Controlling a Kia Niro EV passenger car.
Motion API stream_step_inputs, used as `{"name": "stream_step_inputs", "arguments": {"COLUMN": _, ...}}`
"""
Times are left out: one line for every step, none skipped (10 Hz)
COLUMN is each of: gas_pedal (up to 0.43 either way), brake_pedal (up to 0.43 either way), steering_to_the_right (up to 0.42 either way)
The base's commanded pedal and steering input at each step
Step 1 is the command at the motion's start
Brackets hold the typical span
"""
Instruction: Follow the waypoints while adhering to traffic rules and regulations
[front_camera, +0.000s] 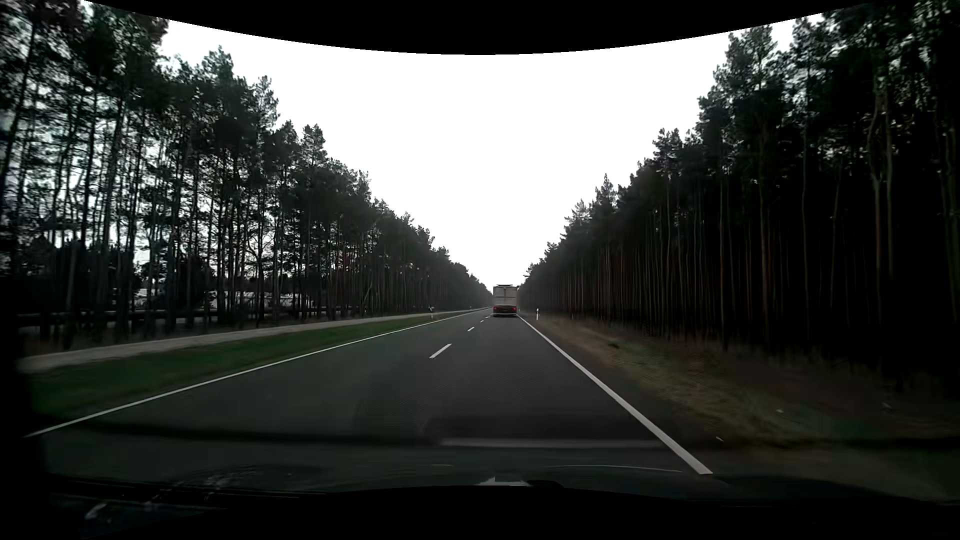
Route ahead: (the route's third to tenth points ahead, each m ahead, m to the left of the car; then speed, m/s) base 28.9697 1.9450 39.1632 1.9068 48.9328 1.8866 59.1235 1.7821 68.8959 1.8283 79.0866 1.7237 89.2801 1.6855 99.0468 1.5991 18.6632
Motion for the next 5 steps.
{"name": "stream_step_inputs", "arguments": {"gas_pedal": 0.197, "brake_pedal": 0.0, "steering_to_the_right": 0.003}}
{"name": "stream_step_inputs", "arguments": {"gas_pedal": 0.197, "brake_pedal": 0.0, "steering_to_the_right": 0.003}}
{"name": "stream_step_inputs", "arguments": {"gas_pedal": 0.197, "brake_pedal": 0.0, "steering_to_the_right": 0.002}}
{"name": "stream_step_inputs", "arguments": {"gas_pedal": 0.197, "brake_pedal": 0.0, "steering_to_the_right": 0.003}}
{"name": "stream_step_inputs", "arguments": {"gas_pedal": 0.197, "brake_pedal": 0.0, "steering_to_the_right": 0.002}}
